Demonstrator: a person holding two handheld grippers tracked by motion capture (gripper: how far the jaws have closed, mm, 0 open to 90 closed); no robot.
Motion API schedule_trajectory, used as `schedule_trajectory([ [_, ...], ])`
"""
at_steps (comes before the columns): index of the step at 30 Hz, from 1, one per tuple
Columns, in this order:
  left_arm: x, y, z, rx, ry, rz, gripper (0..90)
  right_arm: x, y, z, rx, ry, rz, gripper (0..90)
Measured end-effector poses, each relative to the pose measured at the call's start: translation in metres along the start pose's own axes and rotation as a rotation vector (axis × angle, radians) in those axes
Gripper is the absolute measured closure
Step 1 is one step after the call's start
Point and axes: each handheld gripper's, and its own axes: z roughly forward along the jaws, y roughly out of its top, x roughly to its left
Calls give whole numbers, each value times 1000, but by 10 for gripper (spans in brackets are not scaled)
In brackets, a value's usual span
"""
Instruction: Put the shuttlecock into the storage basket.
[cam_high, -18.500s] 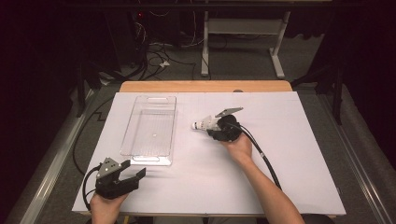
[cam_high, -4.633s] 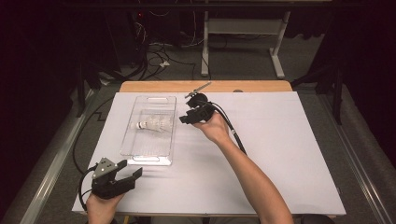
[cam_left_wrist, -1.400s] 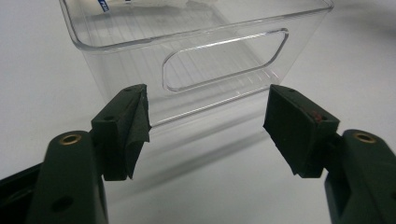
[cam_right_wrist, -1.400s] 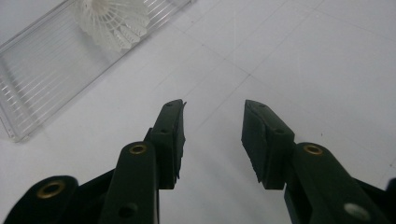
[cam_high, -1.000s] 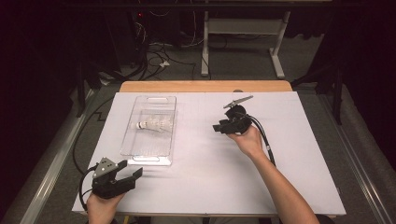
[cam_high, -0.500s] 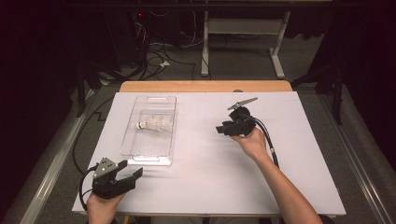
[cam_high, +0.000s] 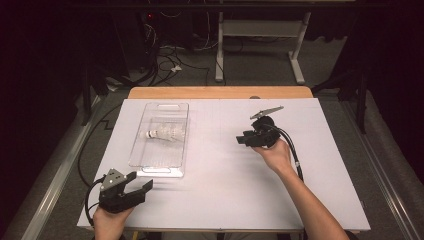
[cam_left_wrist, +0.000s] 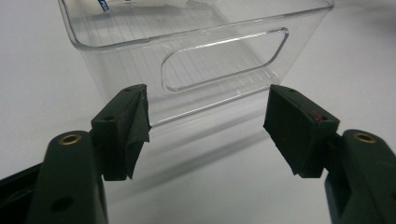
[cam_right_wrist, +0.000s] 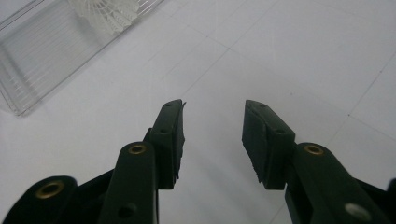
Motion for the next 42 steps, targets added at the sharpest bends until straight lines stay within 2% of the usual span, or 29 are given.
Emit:
schedule_trajectory([
  [38,0,0,-1,-1,4,2,318,-12,-22,-18,-12,-23,30,576],
  [42,0,0,-1,-4,4,0,318,-12,-23,-22,-25,-35,20,577],
])
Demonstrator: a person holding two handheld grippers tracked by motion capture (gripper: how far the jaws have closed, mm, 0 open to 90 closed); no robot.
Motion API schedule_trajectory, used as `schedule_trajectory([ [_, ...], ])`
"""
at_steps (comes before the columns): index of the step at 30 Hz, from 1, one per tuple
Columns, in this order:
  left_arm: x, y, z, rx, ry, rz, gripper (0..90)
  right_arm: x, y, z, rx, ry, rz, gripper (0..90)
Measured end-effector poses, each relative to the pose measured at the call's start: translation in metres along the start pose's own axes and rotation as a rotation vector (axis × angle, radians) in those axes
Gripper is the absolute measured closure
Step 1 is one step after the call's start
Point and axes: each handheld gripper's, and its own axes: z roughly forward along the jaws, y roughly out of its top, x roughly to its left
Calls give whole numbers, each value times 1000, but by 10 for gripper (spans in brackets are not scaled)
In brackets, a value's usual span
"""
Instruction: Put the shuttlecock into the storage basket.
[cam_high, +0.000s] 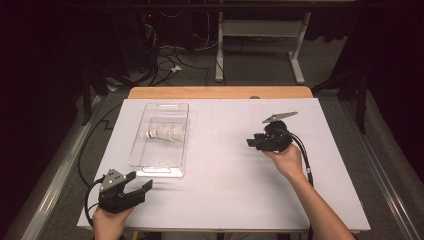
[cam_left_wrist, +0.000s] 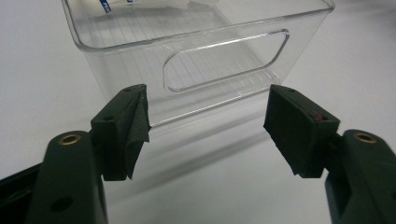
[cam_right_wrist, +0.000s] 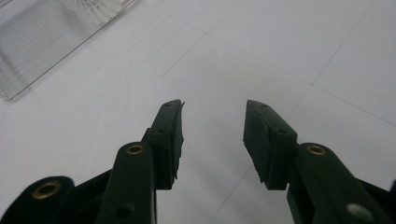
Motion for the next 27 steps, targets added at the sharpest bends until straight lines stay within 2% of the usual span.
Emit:
schedule_trajectory([
  [15,0,0,0,0,-2,-4,318,-3,-11,-5,4,-20,6,573],
  [27,-1,0,0,1,1,2,319,-10,-26,-22,-14,-39,32,533],
])
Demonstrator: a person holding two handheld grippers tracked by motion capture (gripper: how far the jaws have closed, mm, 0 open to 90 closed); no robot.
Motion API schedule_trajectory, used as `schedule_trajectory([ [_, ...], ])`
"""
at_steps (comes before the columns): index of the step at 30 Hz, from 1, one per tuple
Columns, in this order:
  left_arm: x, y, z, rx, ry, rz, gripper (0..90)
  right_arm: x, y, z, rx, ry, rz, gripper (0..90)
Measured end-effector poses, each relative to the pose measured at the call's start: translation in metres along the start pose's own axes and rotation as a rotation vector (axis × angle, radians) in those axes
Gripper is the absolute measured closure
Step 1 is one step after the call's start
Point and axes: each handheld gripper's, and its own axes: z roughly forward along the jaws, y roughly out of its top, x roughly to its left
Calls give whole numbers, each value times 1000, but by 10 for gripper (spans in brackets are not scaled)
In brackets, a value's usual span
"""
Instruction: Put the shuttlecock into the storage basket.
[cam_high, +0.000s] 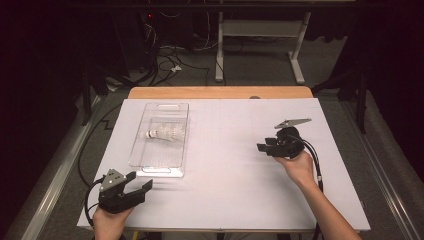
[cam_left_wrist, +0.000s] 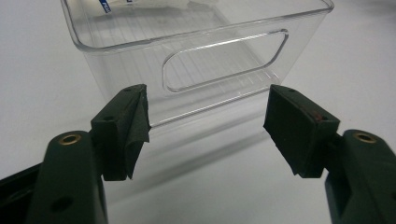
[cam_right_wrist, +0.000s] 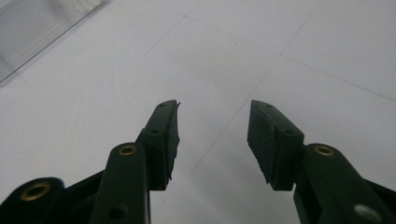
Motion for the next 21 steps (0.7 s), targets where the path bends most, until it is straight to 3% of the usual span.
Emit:
schedule_trajectory([
  [21,0,0,-1,-2,2,-2,319,-2,-22,-13,-37,-20,16,497],
])
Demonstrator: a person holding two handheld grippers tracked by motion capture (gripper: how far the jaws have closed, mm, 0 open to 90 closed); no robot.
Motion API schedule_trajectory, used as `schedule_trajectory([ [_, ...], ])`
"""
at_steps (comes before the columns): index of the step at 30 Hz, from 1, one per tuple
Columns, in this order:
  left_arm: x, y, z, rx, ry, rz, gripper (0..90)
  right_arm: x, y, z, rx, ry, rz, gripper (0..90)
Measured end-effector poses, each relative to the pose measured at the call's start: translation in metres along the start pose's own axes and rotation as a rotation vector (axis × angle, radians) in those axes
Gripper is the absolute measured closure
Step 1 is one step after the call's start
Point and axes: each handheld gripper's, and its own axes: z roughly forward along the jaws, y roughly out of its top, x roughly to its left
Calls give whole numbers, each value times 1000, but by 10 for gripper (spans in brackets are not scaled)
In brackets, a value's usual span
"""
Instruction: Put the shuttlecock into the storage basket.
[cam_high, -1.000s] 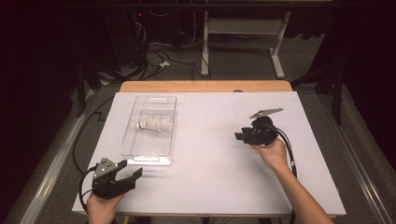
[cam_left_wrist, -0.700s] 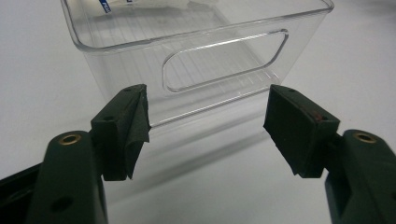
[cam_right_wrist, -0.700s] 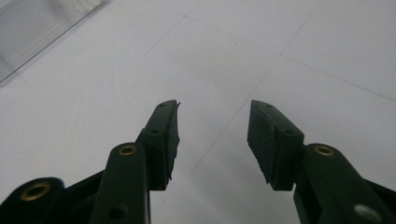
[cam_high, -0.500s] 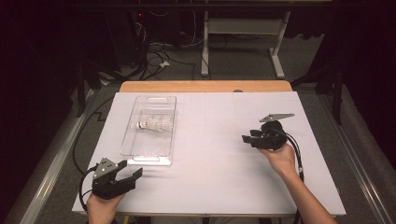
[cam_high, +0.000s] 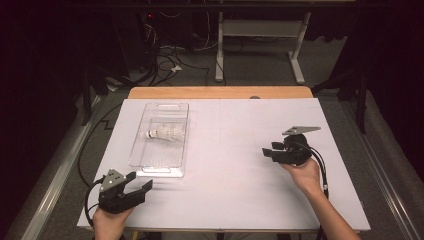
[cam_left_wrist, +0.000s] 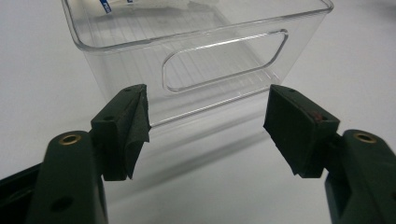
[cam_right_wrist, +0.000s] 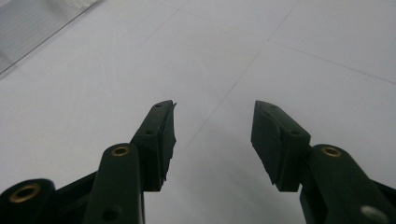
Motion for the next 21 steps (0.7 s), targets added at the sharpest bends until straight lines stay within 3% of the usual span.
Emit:
schedule_trajectory([
  [21,0,0,0,-1,2,-5,319,-4,-17,-10,-14,-15,22,488],
])
